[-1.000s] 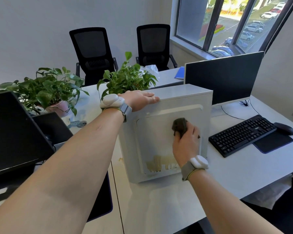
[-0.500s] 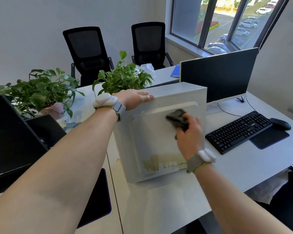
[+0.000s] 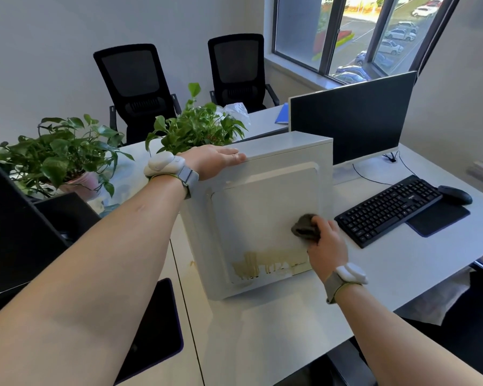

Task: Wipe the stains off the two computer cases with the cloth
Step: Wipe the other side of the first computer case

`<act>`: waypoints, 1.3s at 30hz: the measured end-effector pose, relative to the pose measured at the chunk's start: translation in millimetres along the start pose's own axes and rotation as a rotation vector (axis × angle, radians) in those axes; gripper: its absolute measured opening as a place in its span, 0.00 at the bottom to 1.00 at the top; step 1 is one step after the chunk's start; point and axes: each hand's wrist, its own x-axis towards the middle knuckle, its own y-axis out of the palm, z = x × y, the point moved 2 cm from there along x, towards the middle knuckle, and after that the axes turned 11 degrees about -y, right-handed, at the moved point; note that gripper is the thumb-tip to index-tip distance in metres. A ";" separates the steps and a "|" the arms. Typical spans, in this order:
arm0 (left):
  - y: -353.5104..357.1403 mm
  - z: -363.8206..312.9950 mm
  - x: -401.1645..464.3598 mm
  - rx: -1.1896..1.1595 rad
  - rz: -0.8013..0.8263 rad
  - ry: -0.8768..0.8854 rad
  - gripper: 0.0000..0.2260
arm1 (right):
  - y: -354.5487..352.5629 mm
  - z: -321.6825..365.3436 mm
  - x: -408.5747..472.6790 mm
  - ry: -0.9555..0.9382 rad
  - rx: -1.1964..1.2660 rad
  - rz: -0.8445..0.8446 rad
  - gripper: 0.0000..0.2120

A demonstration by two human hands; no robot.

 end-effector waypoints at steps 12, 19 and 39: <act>1.1 1.5 1.8 -0.014 -0.005 -0.013 0.42 | 13.0 -13.2 -24.3 0.150 0.017 0.046 0.24; 1.6 -0.7 -2.0 -0.007 -0.019 -0.001 0.40 | 15.0 -14.4 -35.0 0.181 0.013 0.158 0.22; 0.3 -1.2 -0.9 -0.045 -0.010 -0.012 0.42 | 41.0 -0.5 -37.2 0.104 -0.083 0.362 0.20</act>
